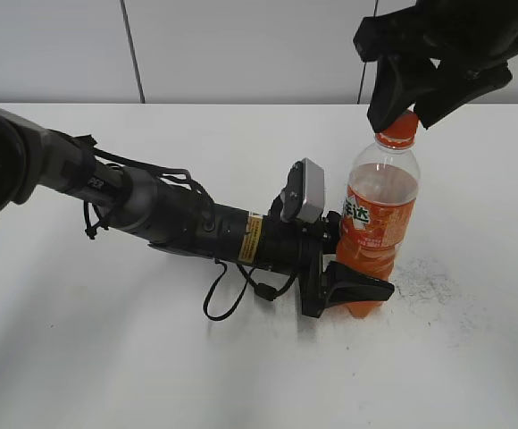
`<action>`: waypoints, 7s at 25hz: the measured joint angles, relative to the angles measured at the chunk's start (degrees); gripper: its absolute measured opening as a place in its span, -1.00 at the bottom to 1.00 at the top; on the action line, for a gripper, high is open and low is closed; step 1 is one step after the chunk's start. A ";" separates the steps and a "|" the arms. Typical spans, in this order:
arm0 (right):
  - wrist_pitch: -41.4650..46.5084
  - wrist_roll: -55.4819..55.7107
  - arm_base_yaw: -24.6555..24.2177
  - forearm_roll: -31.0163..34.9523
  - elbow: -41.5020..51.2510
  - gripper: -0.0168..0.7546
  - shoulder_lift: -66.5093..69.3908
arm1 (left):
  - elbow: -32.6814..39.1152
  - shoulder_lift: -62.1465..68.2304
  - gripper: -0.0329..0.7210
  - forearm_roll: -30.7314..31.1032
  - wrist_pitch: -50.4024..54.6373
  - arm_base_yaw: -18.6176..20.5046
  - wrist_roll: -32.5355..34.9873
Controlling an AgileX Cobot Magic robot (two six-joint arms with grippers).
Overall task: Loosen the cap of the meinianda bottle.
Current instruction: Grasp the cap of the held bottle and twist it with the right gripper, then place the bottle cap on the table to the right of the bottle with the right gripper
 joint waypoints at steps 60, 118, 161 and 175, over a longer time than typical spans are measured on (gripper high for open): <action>-0.08 -49.89 0.00 -1.14 -0.12 -0.28 -0.02 | 0.00 0.00 0.39 -0.56 0.16 -0.05 -0.47; -24.84 -20.94 -20.27 0.34 35.40 -0.28 -17.81 | -0.10 -0.24 0.38 1.05 0.71 -0.05 -0.15; -71.57 -20.83 -14.88 16.28 61.45 0.27 -1.68 | -0.10 -0.16 0.68 2.11 2.41 -0.05 -1.32; -64.81 -20.83 -14.88 15.99 61.45 0.27 -9.10 | 0.01 -3.75 0.87 18.16 9.94 2.87 -15.02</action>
